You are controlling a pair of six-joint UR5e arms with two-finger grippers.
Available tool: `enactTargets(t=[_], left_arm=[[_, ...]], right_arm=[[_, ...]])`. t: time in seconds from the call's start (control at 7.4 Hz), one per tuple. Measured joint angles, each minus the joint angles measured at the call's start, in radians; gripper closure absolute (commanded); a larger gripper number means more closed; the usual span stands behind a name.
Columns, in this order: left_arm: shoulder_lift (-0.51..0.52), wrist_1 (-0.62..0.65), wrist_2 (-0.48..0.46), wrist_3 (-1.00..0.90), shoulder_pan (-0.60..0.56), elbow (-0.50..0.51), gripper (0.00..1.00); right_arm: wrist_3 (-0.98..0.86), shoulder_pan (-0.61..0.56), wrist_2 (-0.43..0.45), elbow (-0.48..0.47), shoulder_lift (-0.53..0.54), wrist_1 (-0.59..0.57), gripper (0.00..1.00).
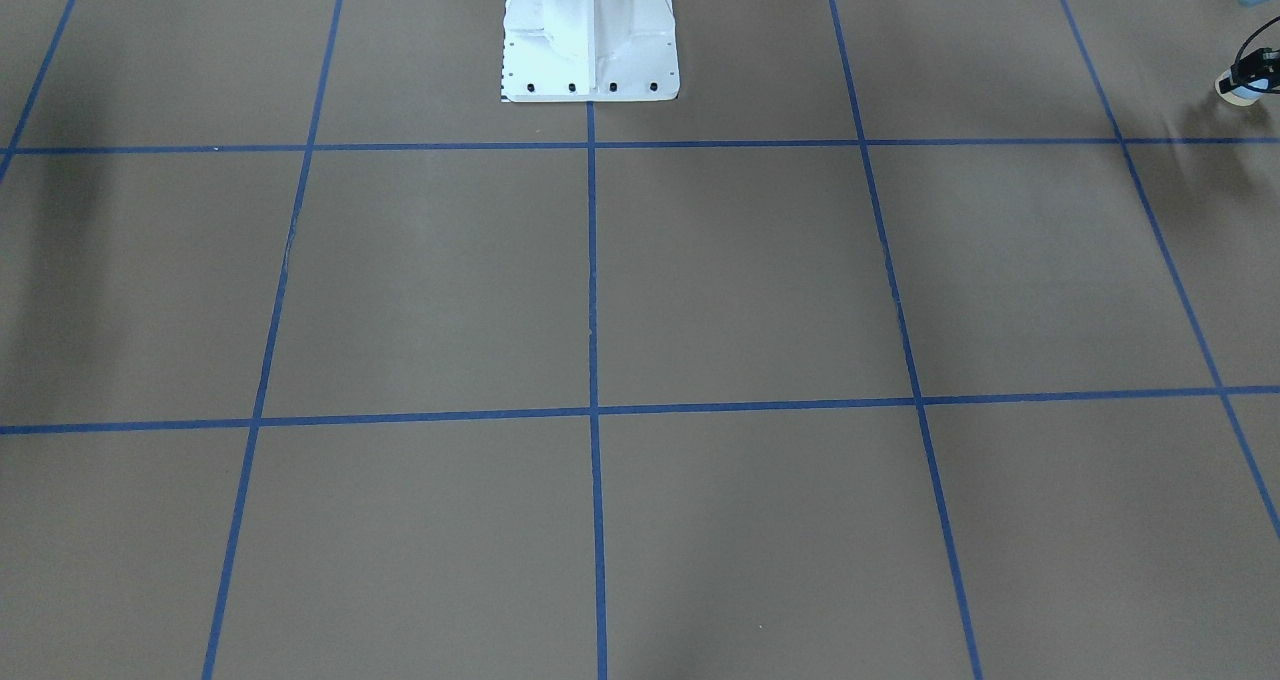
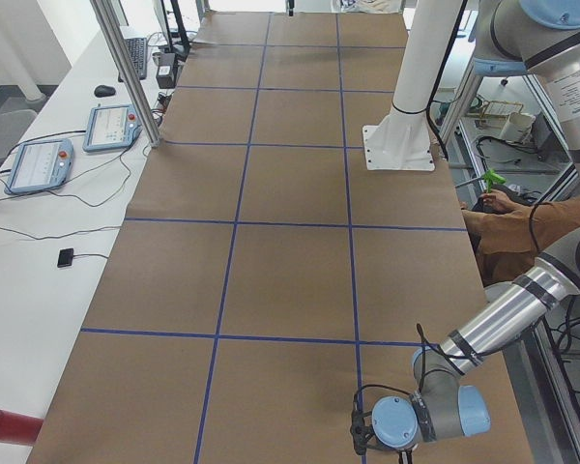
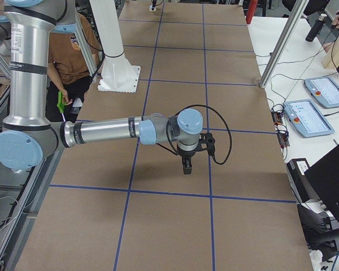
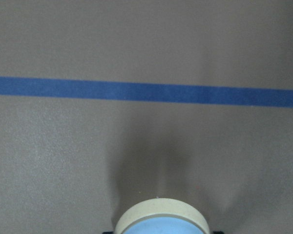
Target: Place and press bell with both arms
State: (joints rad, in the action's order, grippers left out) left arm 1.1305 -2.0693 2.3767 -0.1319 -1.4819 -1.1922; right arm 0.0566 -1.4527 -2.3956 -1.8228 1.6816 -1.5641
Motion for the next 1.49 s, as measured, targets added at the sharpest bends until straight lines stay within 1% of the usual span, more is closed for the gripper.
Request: enactTargets(t=[0.14,0.27,0.54,0.68,0.81,0.95,1.08,1.22,1.35,1.49], left_arm=[[0.000,0.000,0.011,0.000,0.000,-0.001,0.93],[0.005,-0.002,0.027,-0.001,0.002,-0.003,0.98],[0.027,0.003,0.053,0.002,0.004,-0.037,1.00],[0.037,0.057,0.062,0.004,0.005,-0.098,1.00],[0.053,0.196,0.065,0.004,0.005,-0.216,1.00],[0.082,0.384,0.066,0.003,0.005,-0.359,1.00],[0.129,0.555,0.066,0.003,0.006,-0.479,1.00],[0.213,0.716,0.066,0.005,0.016,-0.564,1.00],[0.313,0.839,0.066,0.021,0.045,-0.609,1.00],[0.414,0.912,0.066,0.081,0.091,-0.632,1.00]], right_arm=[[0.000,0.000,0.000,-0.002,0.001,-0.001,0.00],[0.000,0.000,0.000,-0.006,0.004,-0.001,0.00],[0.000,0.000,-0.001,-0.018,0.012,-0.003,0.00],[0.000,0.000,-0.001,-0.027,0.018,-0.005,0.00],[0.000,0.000,-0.001,-0.033,0.023,-0.005,0.00],[0.000,0.000,-0.001,-0.035,0.025,-0.005,0.00],[0.000,0.000,-0.001,-0.035,0.025,-0.005,0.00],[0.000,0.000,-0.001,-0.036,0.025,-0.005,0.00],[0.000,0.000,-0.001,-0.036,0.024,-0.005,0.00],[0.000,0.000,-0.001,-0.037,0.024,-0.003,0.00]])
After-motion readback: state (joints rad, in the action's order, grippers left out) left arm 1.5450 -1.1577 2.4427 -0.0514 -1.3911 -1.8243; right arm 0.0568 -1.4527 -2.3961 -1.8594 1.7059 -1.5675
